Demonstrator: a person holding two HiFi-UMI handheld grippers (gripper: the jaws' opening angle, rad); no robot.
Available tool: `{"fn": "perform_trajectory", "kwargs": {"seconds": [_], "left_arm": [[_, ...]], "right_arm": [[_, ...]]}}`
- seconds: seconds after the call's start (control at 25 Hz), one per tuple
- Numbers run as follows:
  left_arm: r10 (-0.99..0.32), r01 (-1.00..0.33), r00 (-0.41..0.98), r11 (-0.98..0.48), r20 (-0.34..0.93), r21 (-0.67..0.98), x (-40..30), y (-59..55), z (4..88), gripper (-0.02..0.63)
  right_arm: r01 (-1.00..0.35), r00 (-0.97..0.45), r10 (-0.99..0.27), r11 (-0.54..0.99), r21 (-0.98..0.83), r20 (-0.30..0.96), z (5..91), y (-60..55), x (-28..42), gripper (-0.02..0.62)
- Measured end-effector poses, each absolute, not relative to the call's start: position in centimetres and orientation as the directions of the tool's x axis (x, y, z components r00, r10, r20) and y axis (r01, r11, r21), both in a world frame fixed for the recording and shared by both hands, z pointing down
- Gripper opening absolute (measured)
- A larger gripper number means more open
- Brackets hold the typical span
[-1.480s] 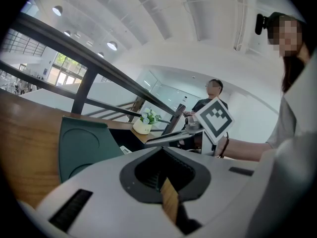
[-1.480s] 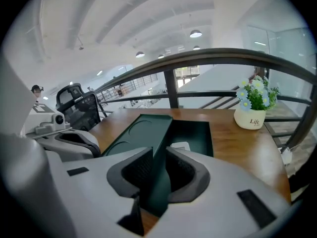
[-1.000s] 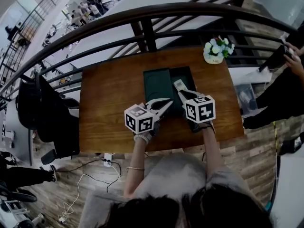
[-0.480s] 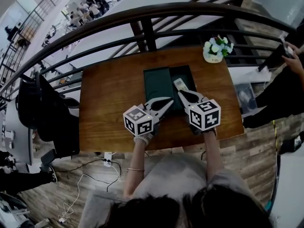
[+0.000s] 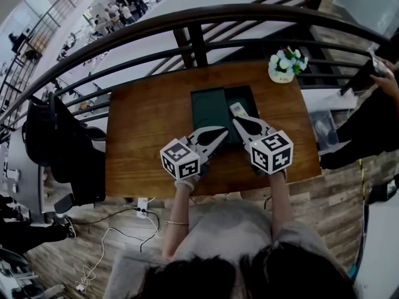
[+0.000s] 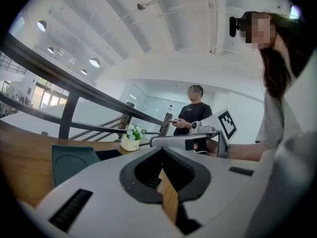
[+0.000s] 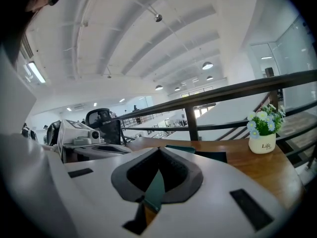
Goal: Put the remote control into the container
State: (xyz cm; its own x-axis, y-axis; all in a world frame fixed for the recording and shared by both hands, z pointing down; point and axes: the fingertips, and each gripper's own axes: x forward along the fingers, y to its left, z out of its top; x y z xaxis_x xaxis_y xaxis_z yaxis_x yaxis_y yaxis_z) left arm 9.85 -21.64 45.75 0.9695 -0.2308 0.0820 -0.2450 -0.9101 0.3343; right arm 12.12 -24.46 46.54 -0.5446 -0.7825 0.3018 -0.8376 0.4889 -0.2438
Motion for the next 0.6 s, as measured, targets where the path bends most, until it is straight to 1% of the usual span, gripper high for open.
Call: {"fn": "perform_trajectory", "kwargs": {"seconds": [0.32,0.6], "left_arm": [[-0.232,-0.248,0.969,-0.928,0.089,0.278,9.9,-21.5,44.7,0.005],[-0.218,-0.234,0.972,-0.934,0.089,0.268,10.1,-21.2,44.2,0.004]], "right_arm": [[-0.825,-0.564,-0.789,0.524,-0.211,0.243,44.8,-24.6,11.8,0.029],[-0.813,-0.582,-0.776,0.549,-0.196,0.242,44.8,-24.3,11.5,0.029]]}}
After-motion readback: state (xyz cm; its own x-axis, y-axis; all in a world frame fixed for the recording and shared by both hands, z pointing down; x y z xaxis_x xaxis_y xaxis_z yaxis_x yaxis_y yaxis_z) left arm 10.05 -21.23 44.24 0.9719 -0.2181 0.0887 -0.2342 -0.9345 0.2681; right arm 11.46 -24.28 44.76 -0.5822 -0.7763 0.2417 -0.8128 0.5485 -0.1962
